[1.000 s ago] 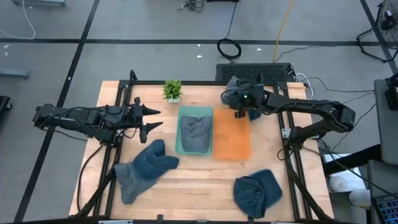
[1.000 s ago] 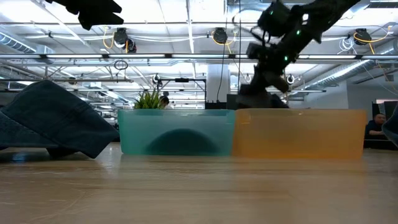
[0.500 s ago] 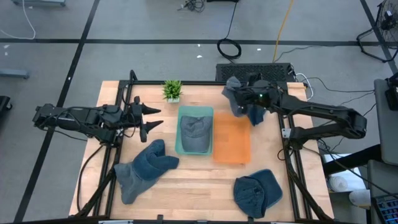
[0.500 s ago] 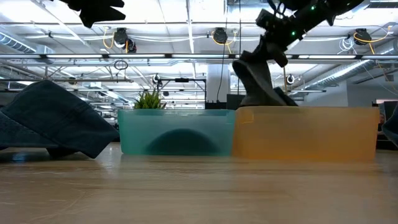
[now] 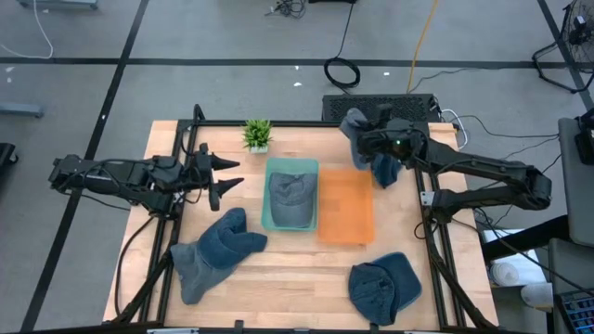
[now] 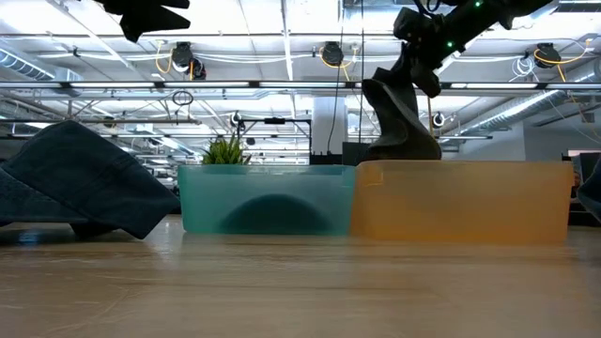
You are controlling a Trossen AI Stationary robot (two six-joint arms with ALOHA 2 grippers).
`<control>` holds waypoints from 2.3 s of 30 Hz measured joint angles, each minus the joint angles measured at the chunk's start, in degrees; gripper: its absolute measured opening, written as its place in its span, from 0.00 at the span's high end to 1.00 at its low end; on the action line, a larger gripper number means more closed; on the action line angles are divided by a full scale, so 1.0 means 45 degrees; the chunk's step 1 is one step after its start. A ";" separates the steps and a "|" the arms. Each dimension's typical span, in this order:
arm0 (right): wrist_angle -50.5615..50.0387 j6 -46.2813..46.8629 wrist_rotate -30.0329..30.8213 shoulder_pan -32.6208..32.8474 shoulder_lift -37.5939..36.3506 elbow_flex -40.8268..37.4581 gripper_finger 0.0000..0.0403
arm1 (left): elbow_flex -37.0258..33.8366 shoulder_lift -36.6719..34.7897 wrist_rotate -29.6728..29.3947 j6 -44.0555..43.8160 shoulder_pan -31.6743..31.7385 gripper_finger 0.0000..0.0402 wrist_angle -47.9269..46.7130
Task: Pick & Place hat
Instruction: Put the top gray cap into the green bin
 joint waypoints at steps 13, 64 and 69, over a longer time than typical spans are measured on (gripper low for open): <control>0.0505 -0.2469 0.1898 0.0058 -0.0211 0.0000 1.00 | 0.0000 -0.0001 -0.0009 -0.0426 0.0662 0.43 -0.0017; 0.8973 -0.3537 0.7127 0.4751 0.4303 0.3477 1.00 | 0.0005 0.5128 0.0010 -0.1270 0.1214 0.43 0.6409; 0.8950 -0.3026 0.6568 0.4879 0.4871 0.4299 1.00 | 0.0005 0.5882 0.0005 -0.0779 0.1214 0.43 0.7688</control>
